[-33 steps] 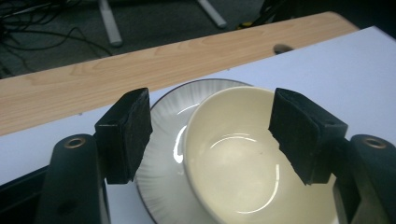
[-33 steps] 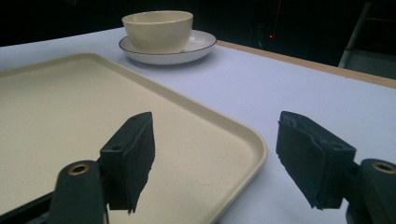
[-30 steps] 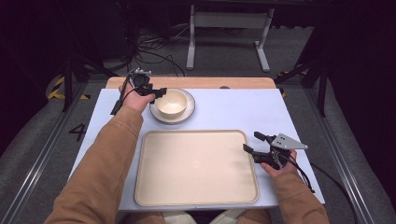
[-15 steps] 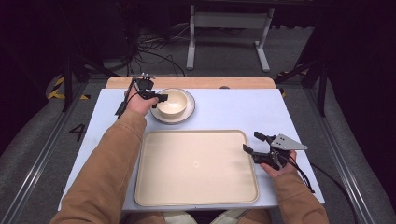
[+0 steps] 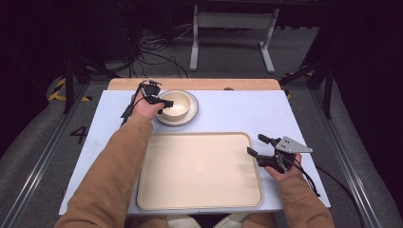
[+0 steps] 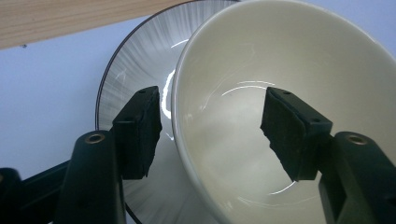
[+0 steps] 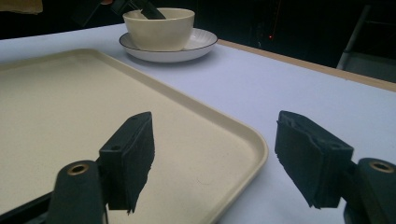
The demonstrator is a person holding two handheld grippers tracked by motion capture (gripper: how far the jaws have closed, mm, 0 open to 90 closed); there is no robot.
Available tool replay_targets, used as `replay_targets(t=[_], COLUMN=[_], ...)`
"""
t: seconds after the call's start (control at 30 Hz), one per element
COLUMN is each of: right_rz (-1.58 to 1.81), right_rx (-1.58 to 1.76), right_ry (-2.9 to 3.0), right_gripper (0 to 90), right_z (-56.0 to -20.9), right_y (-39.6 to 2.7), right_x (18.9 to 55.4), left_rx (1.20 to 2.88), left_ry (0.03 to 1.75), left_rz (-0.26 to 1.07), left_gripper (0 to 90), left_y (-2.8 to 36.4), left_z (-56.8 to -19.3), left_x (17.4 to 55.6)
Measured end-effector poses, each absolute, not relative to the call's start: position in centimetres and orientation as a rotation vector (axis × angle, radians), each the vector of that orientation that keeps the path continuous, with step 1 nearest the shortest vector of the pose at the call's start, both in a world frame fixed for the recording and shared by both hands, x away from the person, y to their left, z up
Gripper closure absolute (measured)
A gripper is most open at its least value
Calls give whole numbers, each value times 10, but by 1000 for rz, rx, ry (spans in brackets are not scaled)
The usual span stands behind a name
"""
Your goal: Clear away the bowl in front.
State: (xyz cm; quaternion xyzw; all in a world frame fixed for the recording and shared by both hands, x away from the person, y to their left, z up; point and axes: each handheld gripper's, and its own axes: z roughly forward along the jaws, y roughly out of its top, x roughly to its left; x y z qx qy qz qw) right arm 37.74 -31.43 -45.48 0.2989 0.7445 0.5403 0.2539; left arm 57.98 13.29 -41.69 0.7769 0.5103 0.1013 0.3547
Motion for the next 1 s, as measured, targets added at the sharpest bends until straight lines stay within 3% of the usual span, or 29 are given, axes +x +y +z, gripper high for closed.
replay_targets(t=[0.3,0.67,1.0], right_rz=[1475,1464,1465], right_rx=[822,812,804], right_ry=[2032,2042,2045], right_gripper=[287,293,296], right_z=[-455,-455,-455], right_y=[-315,-313,-313], right_x=[378,378,378], left_rx=[1981,1995,1937], left_ry=[1399,1467,1503], left_rz=[189,233,213], left_gripper=[515,804,832], left_y=[131,135,133], left_z=[-420,-421,-418], left_x=[580,583,583])
